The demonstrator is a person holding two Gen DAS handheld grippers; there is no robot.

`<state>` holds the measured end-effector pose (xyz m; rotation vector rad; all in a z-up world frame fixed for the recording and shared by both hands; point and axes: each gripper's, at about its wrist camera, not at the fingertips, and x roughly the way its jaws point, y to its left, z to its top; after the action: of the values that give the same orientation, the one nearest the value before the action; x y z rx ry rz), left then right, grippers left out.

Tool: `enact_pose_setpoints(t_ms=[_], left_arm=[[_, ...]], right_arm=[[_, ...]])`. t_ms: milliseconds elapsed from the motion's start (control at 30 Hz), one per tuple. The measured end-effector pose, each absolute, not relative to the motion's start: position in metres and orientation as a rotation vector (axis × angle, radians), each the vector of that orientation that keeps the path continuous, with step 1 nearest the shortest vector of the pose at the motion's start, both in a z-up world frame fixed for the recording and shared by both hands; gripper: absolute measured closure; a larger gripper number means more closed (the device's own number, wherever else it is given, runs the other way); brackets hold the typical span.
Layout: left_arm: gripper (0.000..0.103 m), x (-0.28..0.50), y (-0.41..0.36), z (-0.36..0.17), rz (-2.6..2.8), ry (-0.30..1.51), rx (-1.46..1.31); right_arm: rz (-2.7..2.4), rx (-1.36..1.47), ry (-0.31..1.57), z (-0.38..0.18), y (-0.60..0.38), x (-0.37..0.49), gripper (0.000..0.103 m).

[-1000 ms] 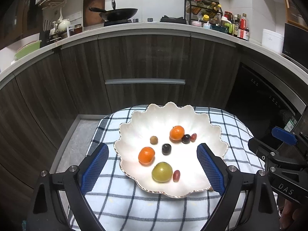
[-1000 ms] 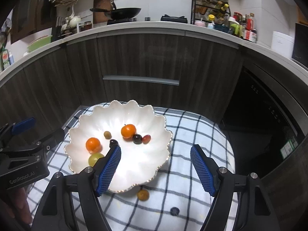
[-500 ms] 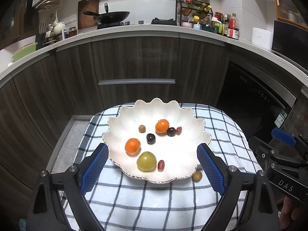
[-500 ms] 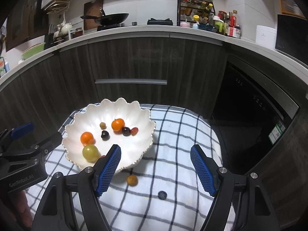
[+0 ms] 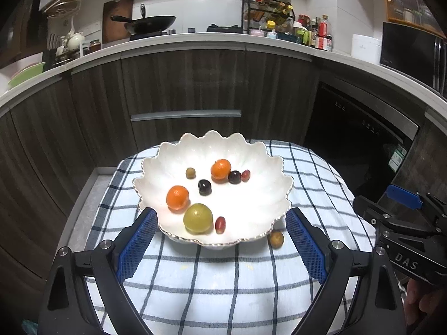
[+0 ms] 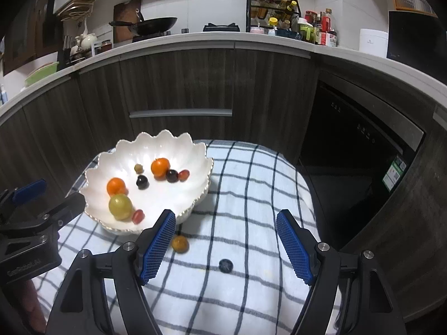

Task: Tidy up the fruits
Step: 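Withdraw both open tools from the bowl toward the longan and blueberry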

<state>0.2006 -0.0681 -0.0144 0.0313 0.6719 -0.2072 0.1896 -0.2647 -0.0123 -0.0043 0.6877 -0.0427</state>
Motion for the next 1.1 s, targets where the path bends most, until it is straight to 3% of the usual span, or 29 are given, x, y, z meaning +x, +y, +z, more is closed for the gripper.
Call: enact_pose_setpoints(t_ms=[667, 1100], left_arm=[[0.01, 0.174, -0.106, -0.053, -0.292, 0.67, 0.108], [0.028, 0.188, -0.131, -0.095, -0.365, 0.734, 0.174]], right_arm=[[-0.076, 0.044, 0.721, -0.055, -0.293, 0.168, 0.028], [-0.059, -0.003, 0.731, -0.085, -0.295, 0.168, 0.028]])
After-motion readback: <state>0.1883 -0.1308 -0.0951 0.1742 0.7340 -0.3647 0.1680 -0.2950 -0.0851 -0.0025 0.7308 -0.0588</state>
